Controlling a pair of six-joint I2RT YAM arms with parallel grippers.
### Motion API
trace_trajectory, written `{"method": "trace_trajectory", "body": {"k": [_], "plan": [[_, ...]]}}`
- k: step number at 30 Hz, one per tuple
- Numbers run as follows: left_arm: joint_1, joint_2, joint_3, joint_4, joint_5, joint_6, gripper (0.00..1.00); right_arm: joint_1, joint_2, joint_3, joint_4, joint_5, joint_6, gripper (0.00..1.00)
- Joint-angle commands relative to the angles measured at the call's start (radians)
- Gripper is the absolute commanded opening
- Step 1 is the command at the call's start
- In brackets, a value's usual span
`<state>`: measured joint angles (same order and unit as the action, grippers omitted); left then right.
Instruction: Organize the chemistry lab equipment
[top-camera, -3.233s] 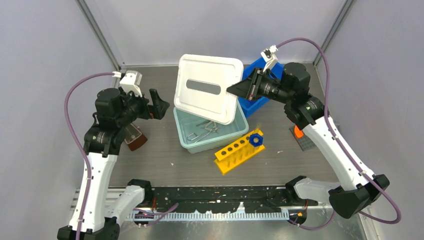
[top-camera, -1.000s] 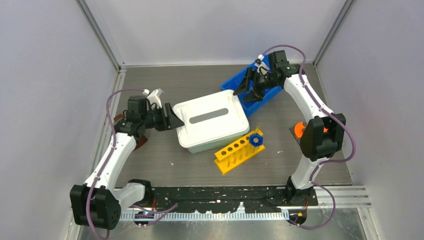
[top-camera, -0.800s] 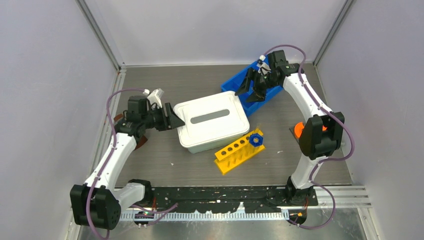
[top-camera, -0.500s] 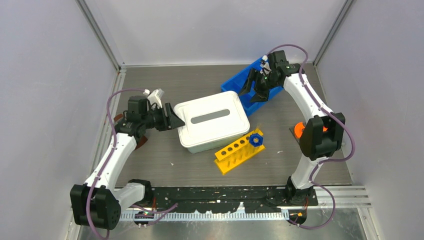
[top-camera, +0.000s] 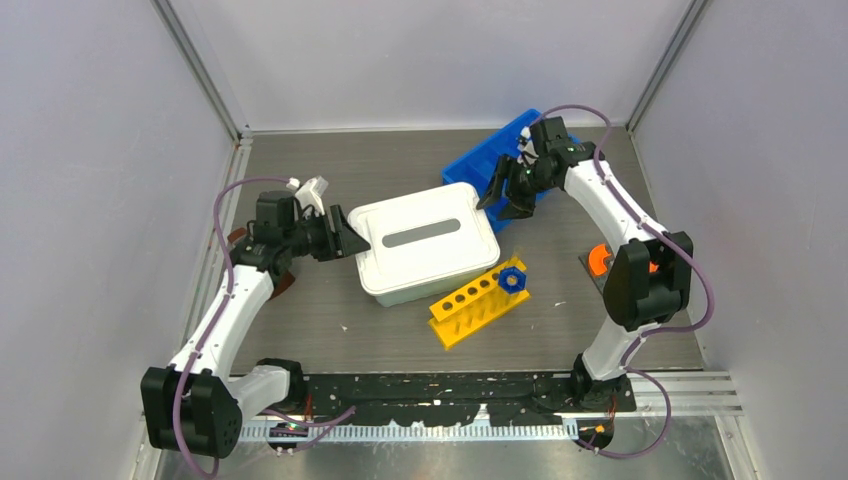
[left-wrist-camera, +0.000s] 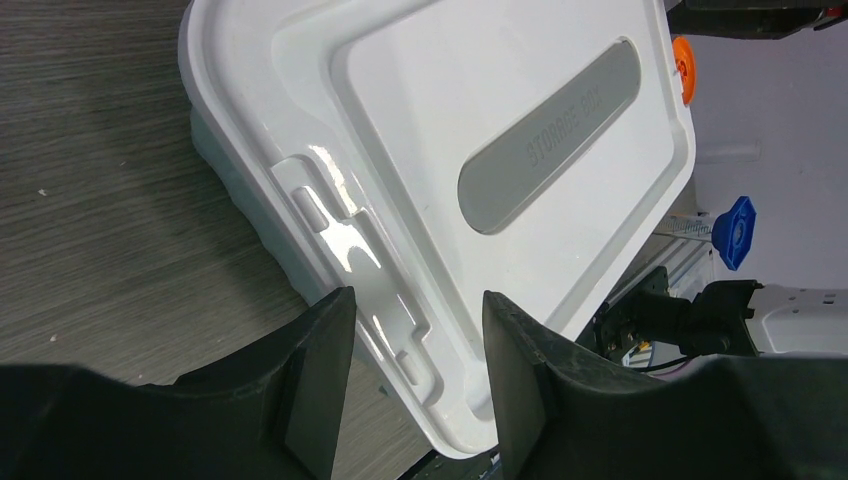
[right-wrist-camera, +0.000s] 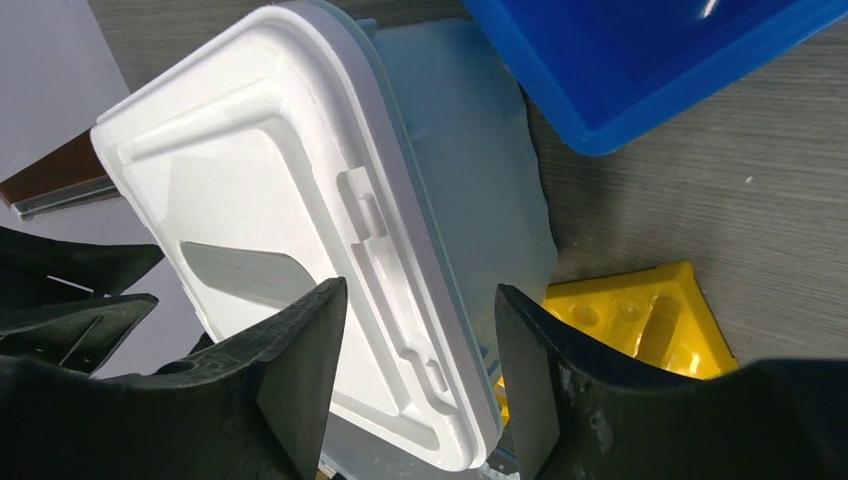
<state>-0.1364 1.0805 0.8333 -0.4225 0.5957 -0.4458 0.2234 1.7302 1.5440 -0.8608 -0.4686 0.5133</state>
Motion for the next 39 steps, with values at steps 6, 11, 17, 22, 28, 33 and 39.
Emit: {"method": "trace_trajectory", "body": {"k": [6, 11, 17, 22, 28, 33, 39], "plan": [[-0.003, 0.006, -0.013, 0.030, 0.007, -0.002, 0.52, 0.020, -0.009, -0.071, 0.039, 0.044, -0.003, 0.57], [-0.004, 0.012, -0.010, 0.017, -0.009, -0.001, 0.52, 0.021, 0.006, -0.092, 0.038, 0.066, -0.005, 0.56], [-0.003, 0.011, 0.011, -0.015, -0.036, 0.005, 0.54, 0.020, 0.012, -0.073, 0.030, 0.072, -0.002, 0.56], [-0.003, 0.015, 0.080, -0.054, -0.050, 0.039, 0.62, 0.022, 0.005, -0.003, -0.005, 0.086, 0.005, 0.57], [-0.004, 0.023, 0.227, -0.128, -0.091, 0.107, 0.69, 0.040, -0.049, 0.087, -0.064, 0.133, 0.001, 0.69], [-0.003, 0.021, 0.314, -0.145, -0.037, 0.122, 0.73, 0.053, -0.185, 0.038, -0.045, 0.164, 0.008, 0.99], [-0.003, -0.043, 0.290, -0.101, 0.054, 0.078, 1.00, 0.057, -0.400, -0.066, -0.035, 0.242, 0.001, 1.00]]}}
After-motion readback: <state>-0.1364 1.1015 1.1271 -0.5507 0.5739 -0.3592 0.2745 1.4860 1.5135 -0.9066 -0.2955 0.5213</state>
